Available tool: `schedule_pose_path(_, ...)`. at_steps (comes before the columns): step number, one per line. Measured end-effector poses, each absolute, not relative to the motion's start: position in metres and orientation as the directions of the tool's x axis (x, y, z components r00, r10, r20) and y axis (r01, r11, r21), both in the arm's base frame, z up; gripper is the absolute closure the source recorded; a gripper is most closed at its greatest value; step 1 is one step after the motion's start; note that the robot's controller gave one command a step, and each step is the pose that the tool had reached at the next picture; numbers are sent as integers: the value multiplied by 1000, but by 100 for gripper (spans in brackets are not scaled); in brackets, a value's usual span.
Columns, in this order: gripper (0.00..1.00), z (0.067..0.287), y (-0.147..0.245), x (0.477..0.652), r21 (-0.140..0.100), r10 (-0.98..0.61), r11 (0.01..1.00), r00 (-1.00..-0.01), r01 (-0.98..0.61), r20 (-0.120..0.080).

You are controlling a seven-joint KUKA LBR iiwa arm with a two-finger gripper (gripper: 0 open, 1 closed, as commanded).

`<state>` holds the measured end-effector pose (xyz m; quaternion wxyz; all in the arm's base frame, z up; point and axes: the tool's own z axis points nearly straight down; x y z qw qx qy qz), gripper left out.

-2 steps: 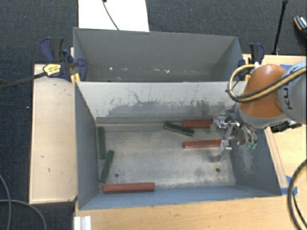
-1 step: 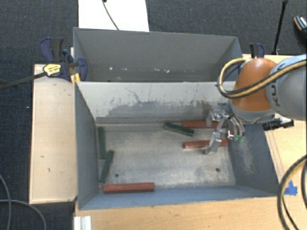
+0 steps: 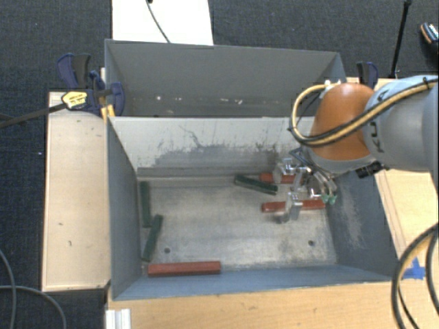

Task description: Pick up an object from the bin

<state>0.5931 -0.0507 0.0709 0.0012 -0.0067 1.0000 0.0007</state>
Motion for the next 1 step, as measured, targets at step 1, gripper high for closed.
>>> schedule_pose_path(1,100,73,-52,594,0,-15,1000,-1000,-15,-6)
